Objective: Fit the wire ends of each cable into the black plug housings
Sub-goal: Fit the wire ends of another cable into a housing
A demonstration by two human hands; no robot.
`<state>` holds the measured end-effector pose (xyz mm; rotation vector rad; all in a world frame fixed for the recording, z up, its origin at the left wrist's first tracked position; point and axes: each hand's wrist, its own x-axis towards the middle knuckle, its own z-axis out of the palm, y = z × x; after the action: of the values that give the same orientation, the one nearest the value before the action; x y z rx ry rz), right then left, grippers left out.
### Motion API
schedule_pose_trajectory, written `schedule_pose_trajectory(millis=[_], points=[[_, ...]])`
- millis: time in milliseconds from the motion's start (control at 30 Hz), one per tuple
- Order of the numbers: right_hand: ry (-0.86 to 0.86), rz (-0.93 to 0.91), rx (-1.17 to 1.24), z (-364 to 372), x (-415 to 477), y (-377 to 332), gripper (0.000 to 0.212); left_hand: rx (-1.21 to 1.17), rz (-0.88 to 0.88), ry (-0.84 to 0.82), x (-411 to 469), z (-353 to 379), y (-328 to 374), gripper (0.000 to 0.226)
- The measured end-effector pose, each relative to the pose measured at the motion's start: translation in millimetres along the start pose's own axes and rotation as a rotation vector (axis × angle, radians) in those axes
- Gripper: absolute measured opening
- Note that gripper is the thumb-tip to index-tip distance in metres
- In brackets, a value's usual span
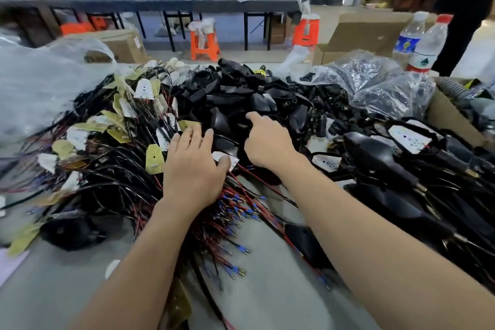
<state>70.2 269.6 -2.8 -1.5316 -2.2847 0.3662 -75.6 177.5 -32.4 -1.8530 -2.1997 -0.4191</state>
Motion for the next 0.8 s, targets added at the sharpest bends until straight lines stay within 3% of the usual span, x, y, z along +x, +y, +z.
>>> schedule_pose_trajectory(millis=[100, 200, 333, 433, 533, 667, 733, 800], points=[[-0.013, -0.049, -0.109, -0.7, 5.4, 1.5, 0.055, -0.06, 0.013, 0.068, -1.5, 0.9, -0.6, 0.058], [0.044, -0.075, 0.055, -0.9, 6.9, 5.4, 0.044, -0.117, 0.04, 0.138, -5.0, 0.5, -1.3, 0.051], [0.351, -0.111, 0.311, -8.7, -10.3, 3.4, 0.033, -0.222, 0.011, 0.2, -7.8, -3.0, 1.0, 0.033], [0.501, -0.064, 0.617, -21.0, -27.9, -5.6, 0.032, -0.393, 0.001, 0.285, -10.2, -12.9, 4.9, 0.043], [0.381, 0.029, 0.867, -32.6, -41.3, -18.8, 0.041, -0.632, 0.052, 0.293, -17.7, -24.8, 14.0, 0.06], [0.135, -0.038, 1.089, -31.7, -53.4, -35.2, 0.045, -1.244, -0.011, -0.03, -16.2, -25.7, 27.3, 0.054], [0.121, -0.029, 1.166, -29.1, -53.1, -37.7, 0.041, -1.443, -0.074, -0.06, -13.9, -28.3, 26.6, 0.045], [0.196, 0.07, 1.198, -29.3, -50.9, -34.1, 0.03, -1.622, -0.245, -0.024, -10.9, -32.1, 15.6, 0.036]])
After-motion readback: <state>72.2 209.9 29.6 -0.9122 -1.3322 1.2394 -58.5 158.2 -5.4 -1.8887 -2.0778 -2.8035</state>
